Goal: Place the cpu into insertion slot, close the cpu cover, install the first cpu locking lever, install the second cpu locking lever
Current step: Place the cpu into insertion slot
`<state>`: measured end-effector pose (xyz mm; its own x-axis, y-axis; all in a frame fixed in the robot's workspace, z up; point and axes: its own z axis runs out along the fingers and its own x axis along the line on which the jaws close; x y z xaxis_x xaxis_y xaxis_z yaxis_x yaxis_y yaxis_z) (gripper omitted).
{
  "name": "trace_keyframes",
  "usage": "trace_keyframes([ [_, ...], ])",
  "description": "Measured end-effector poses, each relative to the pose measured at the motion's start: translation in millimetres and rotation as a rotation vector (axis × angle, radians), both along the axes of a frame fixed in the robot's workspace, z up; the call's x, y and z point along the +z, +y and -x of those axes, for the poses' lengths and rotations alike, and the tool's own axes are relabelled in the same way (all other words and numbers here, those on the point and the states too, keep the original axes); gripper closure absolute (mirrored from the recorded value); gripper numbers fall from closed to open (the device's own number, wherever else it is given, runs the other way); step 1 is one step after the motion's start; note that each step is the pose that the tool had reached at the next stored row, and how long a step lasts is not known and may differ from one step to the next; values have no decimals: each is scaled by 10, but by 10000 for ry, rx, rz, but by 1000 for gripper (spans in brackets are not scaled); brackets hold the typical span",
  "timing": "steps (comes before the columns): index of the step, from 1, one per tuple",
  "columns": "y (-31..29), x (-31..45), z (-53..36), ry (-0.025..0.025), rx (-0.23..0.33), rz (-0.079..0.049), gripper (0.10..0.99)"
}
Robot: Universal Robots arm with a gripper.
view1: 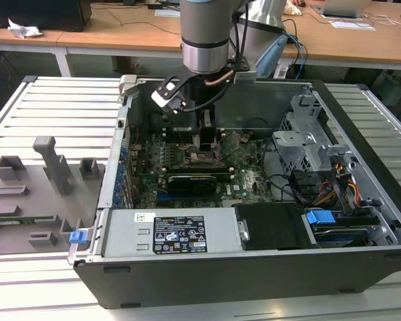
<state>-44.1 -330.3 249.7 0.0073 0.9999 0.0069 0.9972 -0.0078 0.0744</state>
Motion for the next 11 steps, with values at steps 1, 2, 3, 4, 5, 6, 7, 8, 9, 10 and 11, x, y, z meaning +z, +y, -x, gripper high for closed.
trace_keyframes([
  [1,2,-22,0,-1,0,-1,561],
  [2,2,-42,0,0,1,0,561],
  [3,3,-66,1,0,0,0,561],
  [4,5,-85,1,0,0,0,561],
  [5,9,-126,1,0,1,1,561],
  [6,11,-142,1,-1,1,0,561],
  [7,13,-163,1,0,0,0,561],
  [8,20,-182,1,-1,-2,-1,561],
  [9,25,-192,1,0,0,-1,561],
  [10,34,-218,1,0,1,1,561],
  [11,37,-234,4,0,0,1,561],
])
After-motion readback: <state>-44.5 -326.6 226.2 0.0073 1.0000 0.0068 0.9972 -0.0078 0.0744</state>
